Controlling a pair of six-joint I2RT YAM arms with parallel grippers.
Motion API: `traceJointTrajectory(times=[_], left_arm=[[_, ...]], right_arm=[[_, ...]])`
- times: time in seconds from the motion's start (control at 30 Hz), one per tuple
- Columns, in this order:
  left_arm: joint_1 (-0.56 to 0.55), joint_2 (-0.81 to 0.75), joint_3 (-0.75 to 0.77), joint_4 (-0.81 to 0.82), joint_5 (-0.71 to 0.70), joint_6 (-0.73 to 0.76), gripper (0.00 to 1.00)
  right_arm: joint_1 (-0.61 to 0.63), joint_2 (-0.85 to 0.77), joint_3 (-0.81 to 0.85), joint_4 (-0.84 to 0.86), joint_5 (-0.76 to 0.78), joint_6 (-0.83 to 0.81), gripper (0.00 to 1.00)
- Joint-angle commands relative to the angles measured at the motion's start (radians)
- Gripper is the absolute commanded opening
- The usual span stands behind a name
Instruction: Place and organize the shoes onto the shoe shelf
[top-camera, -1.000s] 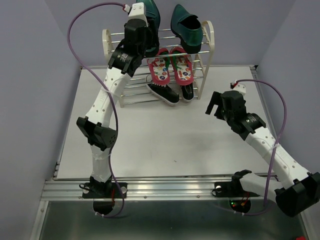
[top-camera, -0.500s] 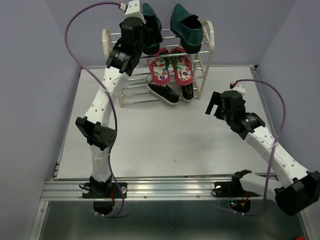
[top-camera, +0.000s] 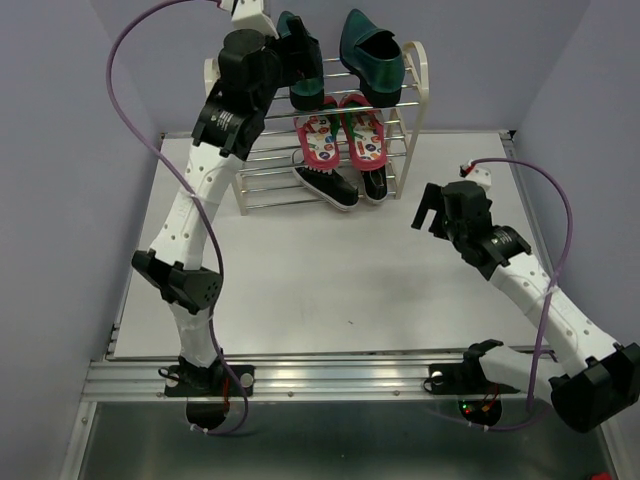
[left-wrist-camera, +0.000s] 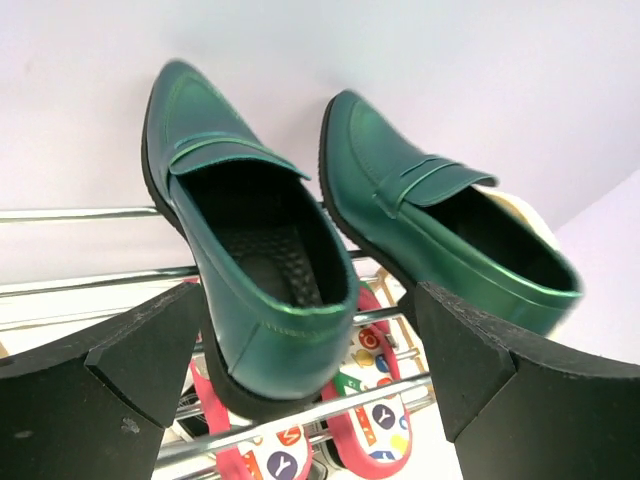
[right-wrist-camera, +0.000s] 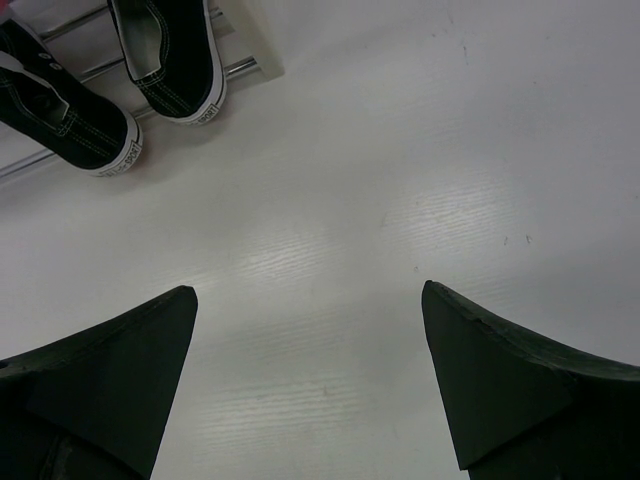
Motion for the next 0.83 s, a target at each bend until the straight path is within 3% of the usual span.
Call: traceJointTrajectory(times=[0.0, 0.13, 0.3, 0.37, 0.4, 0.5, 0.63, 0.8], left_arm=[[-0.016, -0.176, -0.046, 0.066, 0.009, 0.043, 0.99], [-0.03, -0.363, -0.242, 0.091, -0.075, 0.049, 0.99], [-0.042, -0.784, -0.849, 0.239, -0.255, 0.003, 0.99], [-0.042, -0.886, -1.052, 0.229, -0.36, -0.057, 0.99], [-0.042, -0.967, -1.114, 0.189, -0.402, -0.157, 0.99], [-0.042, -1.05, -1.286, 0.119, -0.442, -0.258, 0.99], [-0.042, -1.098, -1.347, -0.021, -0.433, -0.292, 0.99], [-0.042, -1.117, -1.39, -0.011, -0.445, -0.316, 0.99]], right_arm=[[0.003, -0.05, 0.039, 0.036, 0.067, -0.007, 1.0], [0.003, -0.113, 0.043, 0.033, 0.133, -0.006, 1.0], [0.003, -0.185, 0.033, 0.03, 0.262, -0.016, 1.0], [0.003, -0.21, 0.028, 0.023, 0.296, 0.005, 1.0], [0.003, -0.222, 0.019, 0.023, 0.314, 0.008, 1.0], [0.003, -0.259, 0.005, 0.023, 0.351, 0.007, 1.0], [0.003, -0.292, -0.018, 0.023, 0.443, -0.006, 1.0], [0.003, -0.299, -0.009, 0.023, 0.434, -0.004, 1.0]])
